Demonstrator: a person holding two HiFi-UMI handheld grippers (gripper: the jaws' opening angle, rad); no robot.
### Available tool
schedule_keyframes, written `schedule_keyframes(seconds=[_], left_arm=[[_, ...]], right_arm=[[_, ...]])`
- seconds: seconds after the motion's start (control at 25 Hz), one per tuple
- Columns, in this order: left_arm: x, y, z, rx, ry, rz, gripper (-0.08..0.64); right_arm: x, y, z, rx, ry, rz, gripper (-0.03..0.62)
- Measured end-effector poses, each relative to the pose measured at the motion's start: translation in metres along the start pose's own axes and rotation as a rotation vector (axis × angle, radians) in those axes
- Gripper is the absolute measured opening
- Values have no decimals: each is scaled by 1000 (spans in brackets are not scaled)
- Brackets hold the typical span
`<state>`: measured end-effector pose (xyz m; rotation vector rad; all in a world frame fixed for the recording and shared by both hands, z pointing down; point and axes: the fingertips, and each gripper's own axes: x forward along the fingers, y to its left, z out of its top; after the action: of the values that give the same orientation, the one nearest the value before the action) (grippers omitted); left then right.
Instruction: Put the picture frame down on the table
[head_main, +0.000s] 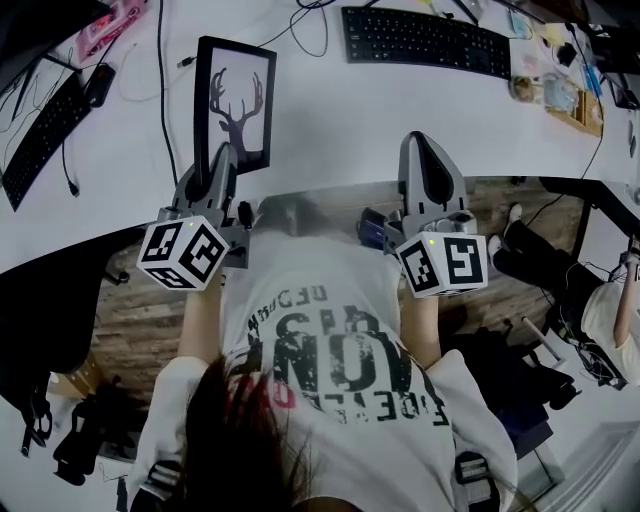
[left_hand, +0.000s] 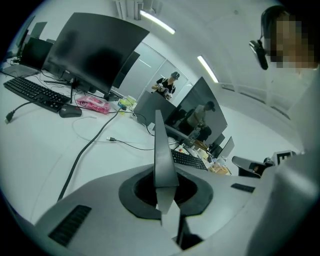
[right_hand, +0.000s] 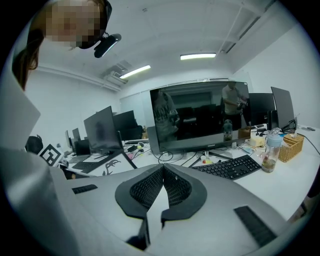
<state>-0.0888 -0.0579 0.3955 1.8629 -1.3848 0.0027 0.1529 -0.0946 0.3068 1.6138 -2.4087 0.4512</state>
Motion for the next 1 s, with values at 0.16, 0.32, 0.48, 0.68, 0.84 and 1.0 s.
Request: schedule_keyframes(seconds=[0.16,0.32,0.48,0.68,0.84,1.0], left_arm=[[10,2,-10,-9,19,6,17],[20,1,-23,-22,38,12,17],[30,0,-33,-27,54,25,17],[40,-1,-38,-44,60,29,17],[45,-2,-46,-51,77,34,17],[50,-3,-53,-35,89,38,17]], right_arm=[[-1,1,-3,1,5,1,1],[-2,-1,-5,5,8,-4,0],[-4,-4,-6,8,11,-6,2],[-4,-5,-8,12,15,-7,2],[-5,-6,-9,14,19,-8,2],[-5,-8,-10,14,19,-8,2]])
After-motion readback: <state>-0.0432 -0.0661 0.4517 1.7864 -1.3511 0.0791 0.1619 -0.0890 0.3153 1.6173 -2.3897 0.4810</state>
